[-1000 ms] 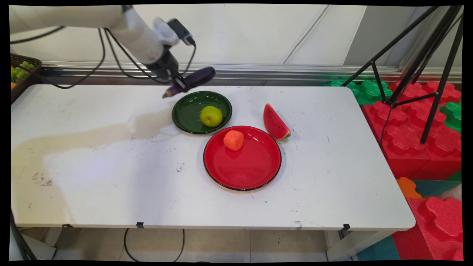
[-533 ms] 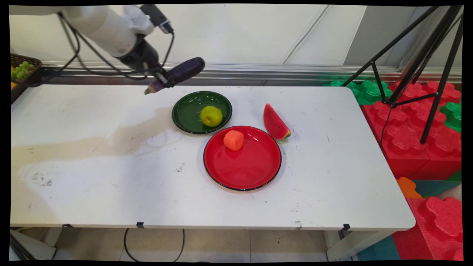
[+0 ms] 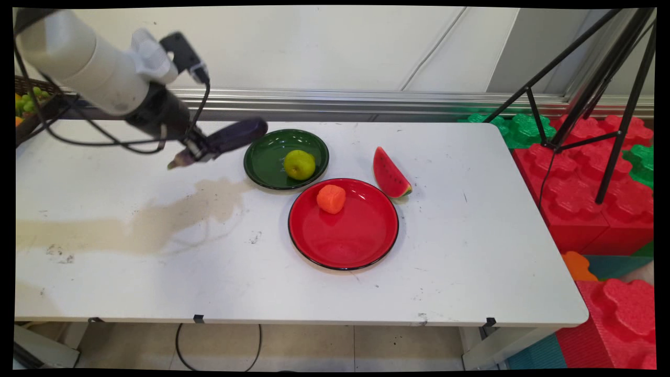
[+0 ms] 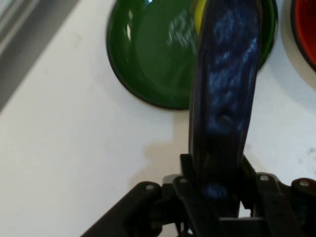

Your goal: Place the picked object on the table

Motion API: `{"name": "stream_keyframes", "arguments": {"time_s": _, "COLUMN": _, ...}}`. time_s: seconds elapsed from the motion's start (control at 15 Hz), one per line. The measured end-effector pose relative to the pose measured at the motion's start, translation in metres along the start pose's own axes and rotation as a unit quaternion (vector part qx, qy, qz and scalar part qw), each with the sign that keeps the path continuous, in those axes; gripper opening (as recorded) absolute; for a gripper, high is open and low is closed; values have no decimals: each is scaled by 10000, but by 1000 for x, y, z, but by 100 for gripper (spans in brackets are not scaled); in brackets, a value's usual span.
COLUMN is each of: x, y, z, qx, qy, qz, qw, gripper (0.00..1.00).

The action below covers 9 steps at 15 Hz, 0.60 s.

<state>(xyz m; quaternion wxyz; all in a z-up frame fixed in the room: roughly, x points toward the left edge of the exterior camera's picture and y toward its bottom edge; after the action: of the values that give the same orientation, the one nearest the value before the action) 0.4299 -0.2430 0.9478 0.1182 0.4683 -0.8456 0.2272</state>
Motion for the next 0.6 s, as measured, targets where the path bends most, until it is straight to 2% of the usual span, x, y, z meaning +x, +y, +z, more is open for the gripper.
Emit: {"name": "stream_keyframes", "arguments": {"time_s": 0.6, "x": -35, "y": 38, "z": 27, "qx": -188, "qy": -490, "qz": -167, "qw": 9985, "gripper": 0}}
